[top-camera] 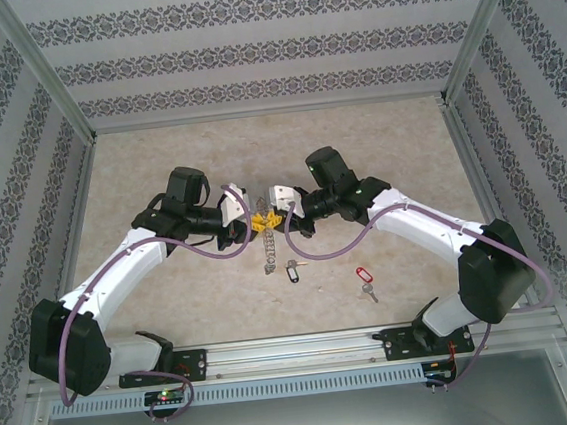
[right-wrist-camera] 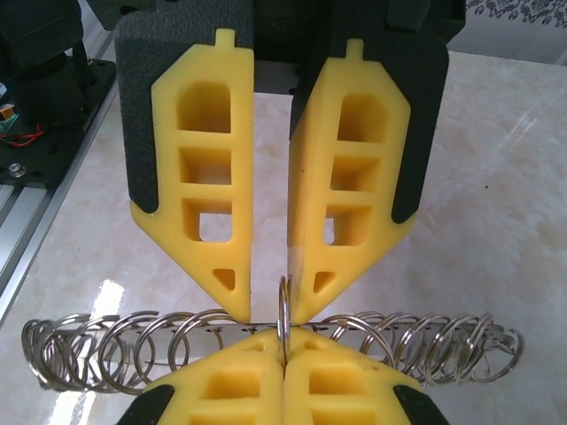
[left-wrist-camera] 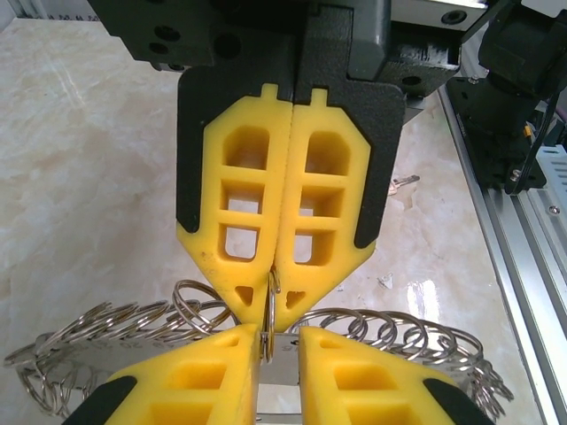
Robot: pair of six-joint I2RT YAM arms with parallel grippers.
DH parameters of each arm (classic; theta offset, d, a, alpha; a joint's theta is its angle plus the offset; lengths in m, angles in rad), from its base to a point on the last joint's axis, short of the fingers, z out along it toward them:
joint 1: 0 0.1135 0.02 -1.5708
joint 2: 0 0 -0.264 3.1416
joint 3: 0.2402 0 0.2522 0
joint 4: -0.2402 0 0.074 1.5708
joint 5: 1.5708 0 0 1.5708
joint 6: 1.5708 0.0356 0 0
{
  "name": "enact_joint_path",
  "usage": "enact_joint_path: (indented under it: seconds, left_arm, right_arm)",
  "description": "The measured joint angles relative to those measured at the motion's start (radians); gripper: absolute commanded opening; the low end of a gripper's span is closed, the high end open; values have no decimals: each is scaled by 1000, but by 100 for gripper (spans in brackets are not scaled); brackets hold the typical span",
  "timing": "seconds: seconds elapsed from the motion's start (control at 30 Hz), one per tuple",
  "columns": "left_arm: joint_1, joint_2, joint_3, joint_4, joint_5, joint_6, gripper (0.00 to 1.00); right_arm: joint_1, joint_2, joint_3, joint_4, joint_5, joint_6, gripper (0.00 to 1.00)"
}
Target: Put the keys on the keyring
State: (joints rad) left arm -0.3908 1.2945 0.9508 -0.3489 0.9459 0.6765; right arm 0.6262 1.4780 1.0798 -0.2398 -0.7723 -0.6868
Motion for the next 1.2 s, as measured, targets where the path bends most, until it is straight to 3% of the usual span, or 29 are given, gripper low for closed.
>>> enact_joint_path:
  seconds: [0.57,0.73,0.83,0.9,1.2]
  left_arm:
    - [0,-11,-6,46,23,-26,17]
    - [0,-11,-6,45,22,-26,13]
    - [0,-11,-6,40,19,-17,0]
    - [0,-11,-4,36,19,-1,0]
    - [0,-11,-18,61,18,-28,0]
  right_arm:
    - [0,0,4,2,-4,1,0]
    - [0,0,4,2,-13,7,0]
    - [0,0,4,0,-19,9,0]
    - [-1,0,4,-3,-19,11,0]
    - [-6,-54,-42,25,16,38,20]
